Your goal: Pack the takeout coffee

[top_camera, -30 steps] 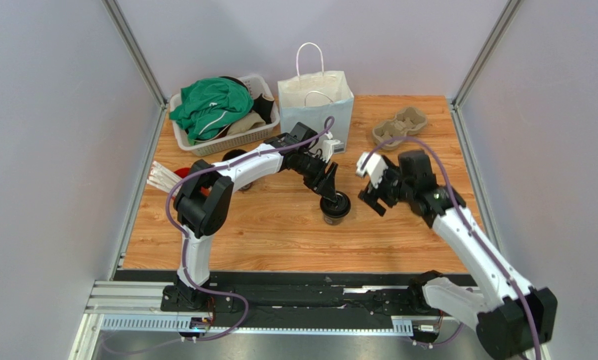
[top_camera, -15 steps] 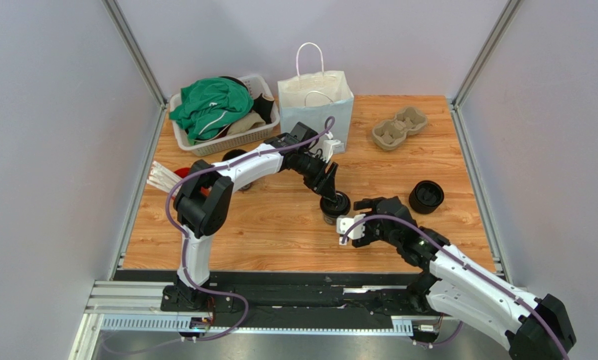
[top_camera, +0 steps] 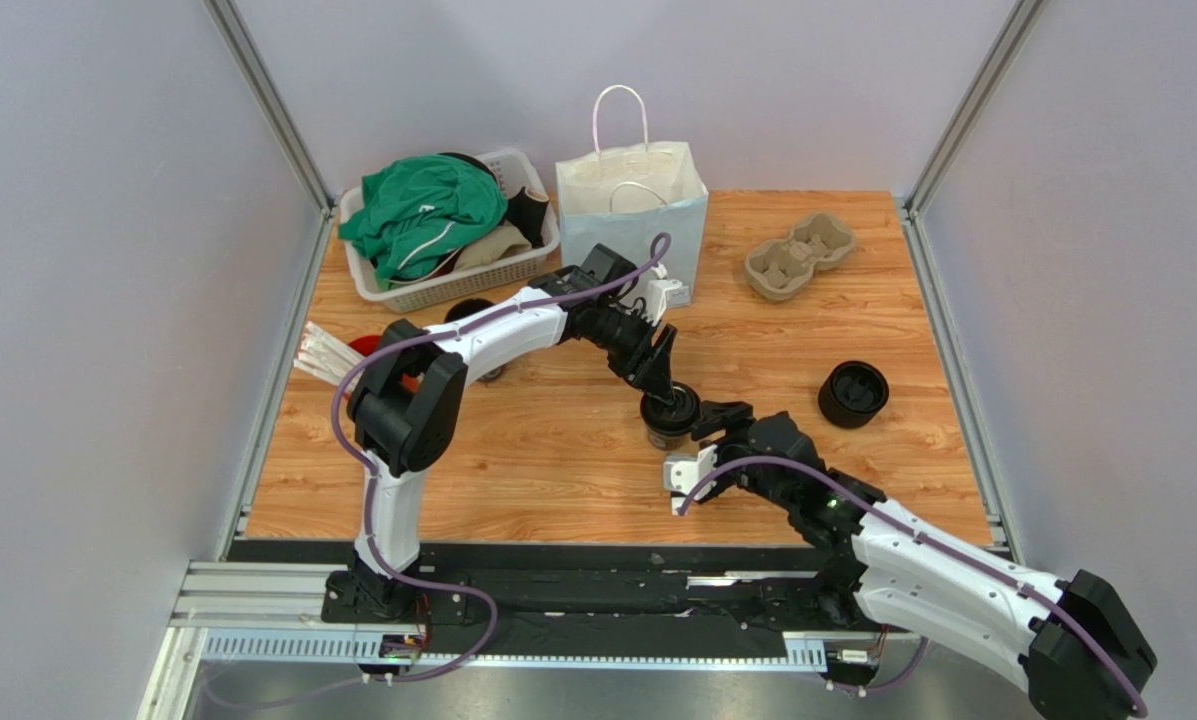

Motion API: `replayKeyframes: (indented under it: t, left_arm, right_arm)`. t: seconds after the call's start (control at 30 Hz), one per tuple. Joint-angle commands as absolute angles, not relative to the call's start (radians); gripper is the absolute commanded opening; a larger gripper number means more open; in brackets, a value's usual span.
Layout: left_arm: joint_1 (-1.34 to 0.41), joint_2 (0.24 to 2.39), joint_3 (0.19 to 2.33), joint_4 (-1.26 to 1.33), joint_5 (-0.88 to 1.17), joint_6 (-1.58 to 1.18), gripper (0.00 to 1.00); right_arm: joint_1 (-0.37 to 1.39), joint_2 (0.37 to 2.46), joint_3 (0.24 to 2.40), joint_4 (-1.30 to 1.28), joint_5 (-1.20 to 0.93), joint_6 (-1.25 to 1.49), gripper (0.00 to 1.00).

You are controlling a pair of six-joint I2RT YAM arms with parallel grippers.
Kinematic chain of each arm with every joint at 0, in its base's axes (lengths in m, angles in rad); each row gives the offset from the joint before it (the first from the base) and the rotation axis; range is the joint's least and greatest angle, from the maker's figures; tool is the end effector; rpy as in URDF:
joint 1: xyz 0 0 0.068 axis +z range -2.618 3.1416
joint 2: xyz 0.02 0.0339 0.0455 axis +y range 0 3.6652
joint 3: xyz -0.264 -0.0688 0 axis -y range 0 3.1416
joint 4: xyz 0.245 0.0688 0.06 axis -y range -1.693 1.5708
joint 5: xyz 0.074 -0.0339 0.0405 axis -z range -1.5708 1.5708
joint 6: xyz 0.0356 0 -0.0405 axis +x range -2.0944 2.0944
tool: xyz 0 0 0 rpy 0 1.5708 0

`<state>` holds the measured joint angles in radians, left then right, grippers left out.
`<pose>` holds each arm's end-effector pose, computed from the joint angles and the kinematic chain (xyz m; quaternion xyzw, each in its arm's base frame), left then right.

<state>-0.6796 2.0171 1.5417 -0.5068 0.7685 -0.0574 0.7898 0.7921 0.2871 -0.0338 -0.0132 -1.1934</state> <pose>0.3224 -0.2923 0.2100 0.3751 0.8113 -0.4315 0.1216 0.1208 0.1226 0.1792 -0.7297 0.4734 -0.0933 0.4845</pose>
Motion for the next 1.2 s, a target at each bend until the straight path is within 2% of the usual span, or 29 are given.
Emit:
replayKeyframes:
  t: [0.0,0.4,0.73,1.17]
  left_arm:
    - [-0.681,2.057,1.526,-0.554,0.578,0.031,0.57]
    - [-0.681,2.052,1.526,-0.555,0.581,0.029,0.57]
    - [-0.683,2.054,1.531,-0.558,0.580,0.028,0.57]
    - [-0.681,2.063,1.531,-0.555,0.583,0.026,0.57]
  right_arm:
    - [0.810,0.792,0.304,0.015,-0.063,-1.170,0.65]
    - [0.853,0.813,0.313,0.005,-0.061,-1.126,0.52]
    - [0.867,0.776,0.359,-0.149,-0.018,-1.108,0.48]
    - [0.877,0.798,0.322,-0.072,-0.009,-1.112,0.46]
